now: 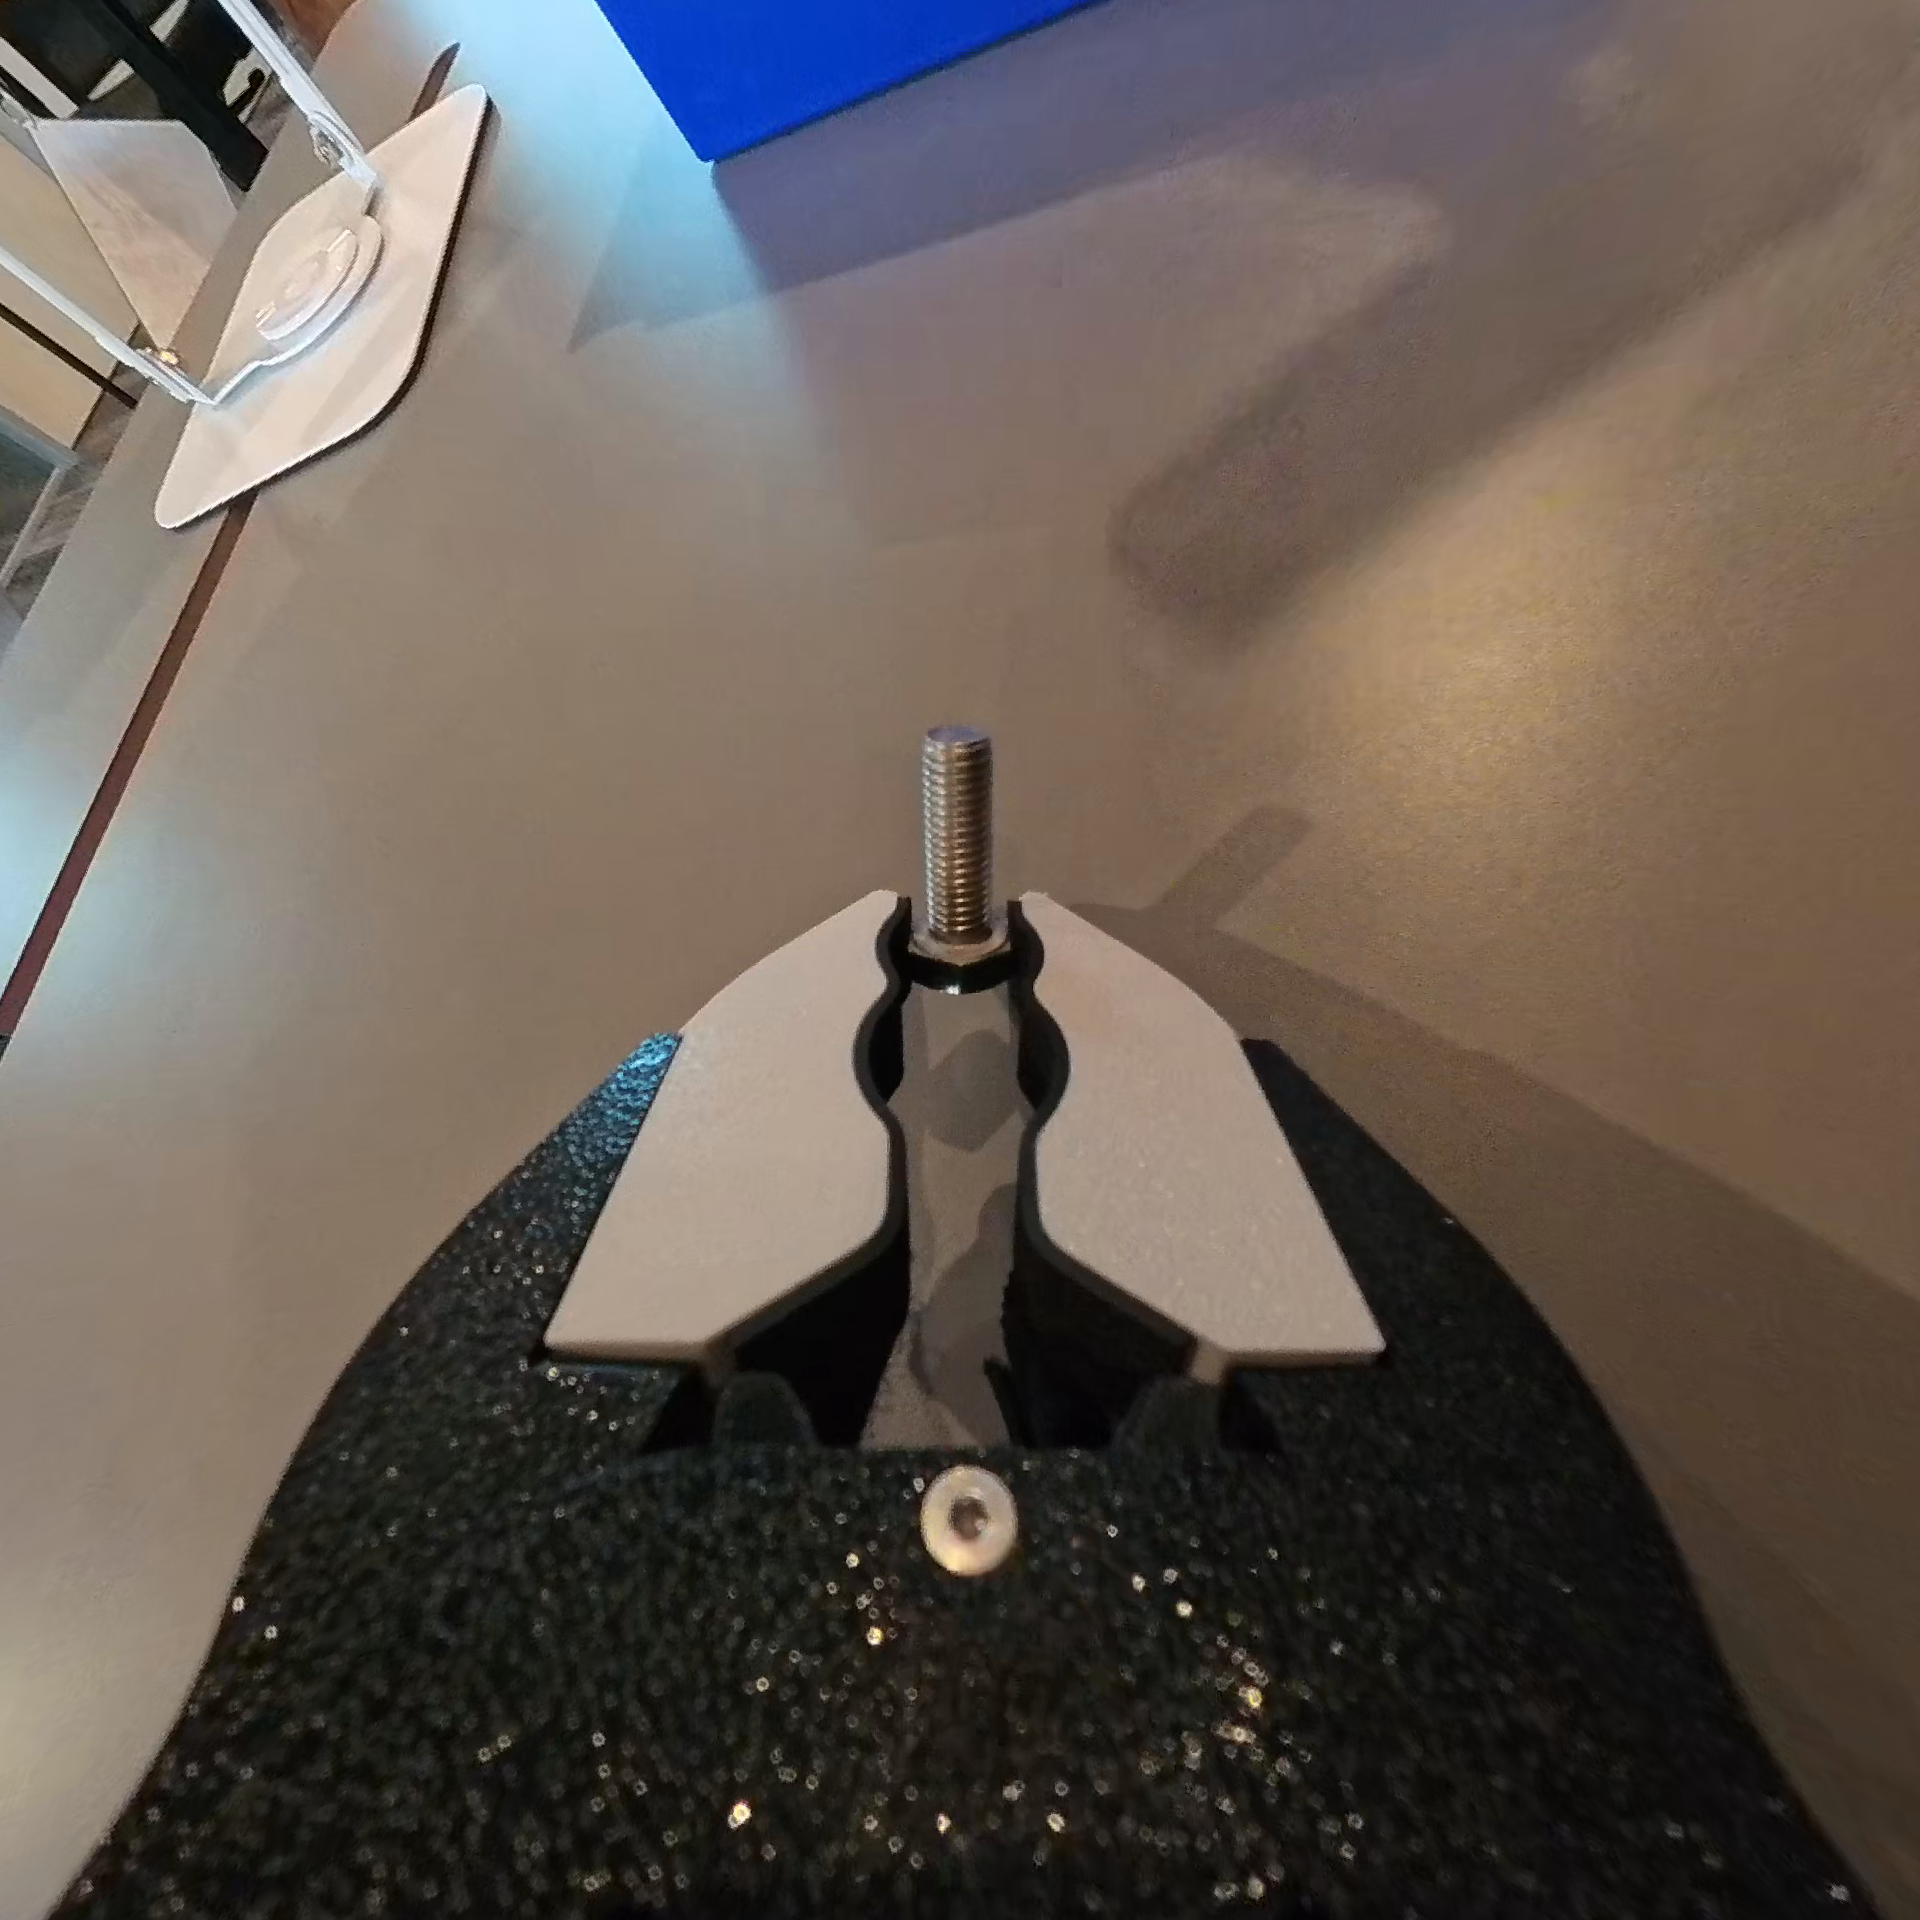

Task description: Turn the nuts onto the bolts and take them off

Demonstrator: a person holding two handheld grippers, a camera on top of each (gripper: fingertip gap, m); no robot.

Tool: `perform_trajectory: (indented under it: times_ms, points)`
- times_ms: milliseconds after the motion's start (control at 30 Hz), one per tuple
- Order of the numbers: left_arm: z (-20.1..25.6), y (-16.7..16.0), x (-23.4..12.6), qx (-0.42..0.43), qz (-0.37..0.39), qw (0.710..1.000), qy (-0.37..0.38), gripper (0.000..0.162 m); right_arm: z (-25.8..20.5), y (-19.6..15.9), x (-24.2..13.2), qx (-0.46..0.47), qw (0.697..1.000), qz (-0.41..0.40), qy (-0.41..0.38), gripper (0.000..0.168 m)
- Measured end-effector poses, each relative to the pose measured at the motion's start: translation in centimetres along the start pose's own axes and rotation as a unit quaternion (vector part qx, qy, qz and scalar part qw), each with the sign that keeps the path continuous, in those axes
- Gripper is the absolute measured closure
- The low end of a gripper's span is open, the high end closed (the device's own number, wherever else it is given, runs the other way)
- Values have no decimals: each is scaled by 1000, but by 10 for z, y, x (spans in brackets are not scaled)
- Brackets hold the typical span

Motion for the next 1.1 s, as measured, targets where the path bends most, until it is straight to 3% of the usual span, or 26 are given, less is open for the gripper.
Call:
perform_trajectory:
  times_ms: [200, 633, 767, 900, 1000, 1100]
  points:
    - [0, 0, 0, -1, -1, 1000, 0, 145, 8, -61, 46, 20, 991, -113, 71, 150]
    - [0, -1, 0, -2, -1, 1000, 0, 145, -10, -87, 81, 4, 975, -191, 115, 149]
    - [0, -1, 0, -3, -1, 1000, -1, 145, 8, -63, 58, 36, 991, -118, 52, 149]
    - [0, -1, 0, -4, -1, 1000, -2, 145, -4, 2, 7, 17, 999, 43, -2, 154]
    - [0, -1, 0, -3, -1, 1000, -2, 145, -73, 56, -7, -86, 985, 138, 61, 155]
    - [0, -1, 0, -2, -1, 1000, -2, 145, -167, 86, 6, -192, 946, 182, 188, 152]
Point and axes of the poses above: each gripper's, where its closed fingertips meet, x out along the fingers, y out of its top, z = x × y across the jaws, the point moved 2 cm from there along -x, back along the fingers, and after that the axes turned 13 degrees about x, right-handed, at the moved point
